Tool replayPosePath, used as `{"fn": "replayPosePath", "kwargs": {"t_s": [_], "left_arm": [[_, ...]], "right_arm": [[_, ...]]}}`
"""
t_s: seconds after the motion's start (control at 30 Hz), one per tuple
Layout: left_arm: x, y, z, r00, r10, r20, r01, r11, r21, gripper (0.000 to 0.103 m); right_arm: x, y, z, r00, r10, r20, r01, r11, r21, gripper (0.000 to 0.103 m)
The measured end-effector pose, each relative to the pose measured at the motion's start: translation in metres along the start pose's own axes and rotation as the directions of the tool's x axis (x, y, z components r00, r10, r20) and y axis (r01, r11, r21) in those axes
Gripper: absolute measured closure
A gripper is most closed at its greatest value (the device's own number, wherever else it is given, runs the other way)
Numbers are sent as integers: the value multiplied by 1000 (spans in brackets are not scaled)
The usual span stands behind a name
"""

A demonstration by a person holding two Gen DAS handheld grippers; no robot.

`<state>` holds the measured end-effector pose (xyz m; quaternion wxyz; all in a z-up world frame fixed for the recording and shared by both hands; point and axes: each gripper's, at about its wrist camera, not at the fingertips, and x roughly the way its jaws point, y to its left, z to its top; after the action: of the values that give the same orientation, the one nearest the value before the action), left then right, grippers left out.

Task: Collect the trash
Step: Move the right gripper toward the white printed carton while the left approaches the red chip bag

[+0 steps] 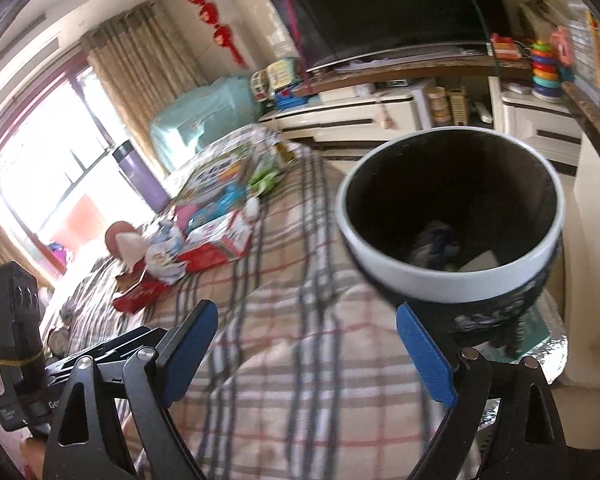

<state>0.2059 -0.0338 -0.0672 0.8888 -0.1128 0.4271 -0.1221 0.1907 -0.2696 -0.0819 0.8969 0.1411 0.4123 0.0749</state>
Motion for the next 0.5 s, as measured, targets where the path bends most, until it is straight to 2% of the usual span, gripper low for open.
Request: {"fn": "replayPosePath", "kwargs": {"t_s": [0.5], "left_arm": [[-27,52,-1,998,66,12,-64,992,-113,35]], "right_arm": [[33,40,-9,994,65,-83,-74,990,-117,11]]}}
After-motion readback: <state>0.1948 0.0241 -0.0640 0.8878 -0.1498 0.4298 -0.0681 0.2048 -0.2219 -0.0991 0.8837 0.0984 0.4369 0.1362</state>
